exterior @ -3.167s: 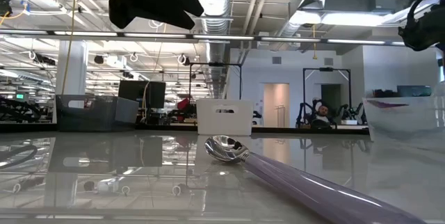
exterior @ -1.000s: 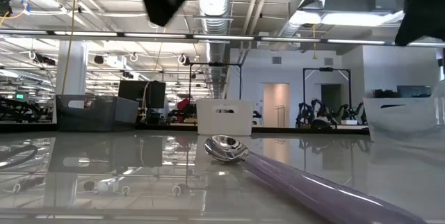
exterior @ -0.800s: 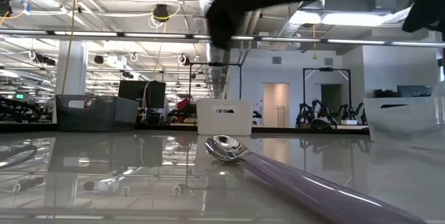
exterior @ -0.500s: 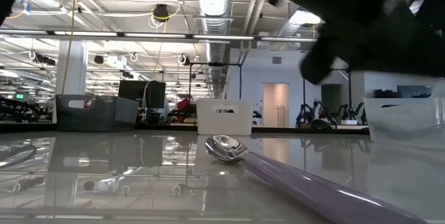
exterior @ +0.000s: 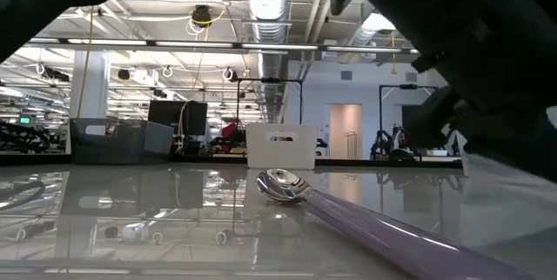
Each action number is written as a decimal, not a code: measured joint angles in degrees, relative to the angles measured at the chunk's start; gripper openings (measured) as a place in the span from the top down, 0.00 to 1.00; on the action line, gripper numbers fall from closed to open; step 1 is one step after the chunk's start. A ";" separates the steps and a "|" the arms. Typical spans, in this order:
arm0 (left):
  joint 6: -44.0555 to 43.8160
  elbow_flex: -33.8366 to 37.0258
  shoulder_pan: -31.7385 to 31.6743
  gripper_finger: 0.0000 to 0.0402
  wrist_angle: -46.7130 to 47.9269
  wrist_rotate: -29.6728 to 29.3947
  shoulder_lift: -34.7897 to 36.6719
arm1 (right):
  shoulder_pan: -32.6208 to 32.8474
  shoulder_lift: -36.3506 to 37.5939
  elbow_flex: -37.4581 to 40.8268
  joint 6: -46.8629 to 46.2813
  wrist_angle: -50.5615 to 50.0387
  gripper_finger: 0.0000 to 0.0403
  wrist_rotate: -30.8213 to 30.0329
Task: Sort silverware by color (type)
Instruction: Put the black spoon into the black bin
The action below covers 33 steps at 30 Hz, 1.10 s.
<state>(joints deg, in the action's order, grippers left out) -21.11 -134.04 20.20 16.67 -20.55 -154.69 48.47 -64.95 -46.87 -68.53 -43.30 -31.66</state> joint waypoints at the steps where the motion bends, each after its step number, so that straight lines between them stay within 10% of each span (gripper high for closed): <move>1: -0.64 0.00 -0.15 0.68 0.36 -0.38 -0.14 | 0.00 0.00 0.00 0.00 0.04 0.94 0.00; 10: -1.61 1.41 -0.53 0.70 4.24 -1.55 -0.14 | -0.17 0.00 0.02 0.04 -0.86 0.94 -0.89; 17: 1.12 1.42 -0.61 0.97 8.73 -3.12 0.08 | -0.20 0.00 0.02 0.00 -1.05 0.93 -1.29; 33: 11.69 1.69 6.40 1.00 24.15 -15.01 11.54 | -0.69 0.02 0.02 -0.48 -1.25 0.93 -1.66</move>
<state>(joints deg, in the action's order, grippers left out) -9.41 -132.34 26.61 40.82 -35.56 -143.15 47.78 -64.93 -46.85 -69.01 -44.56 -33.32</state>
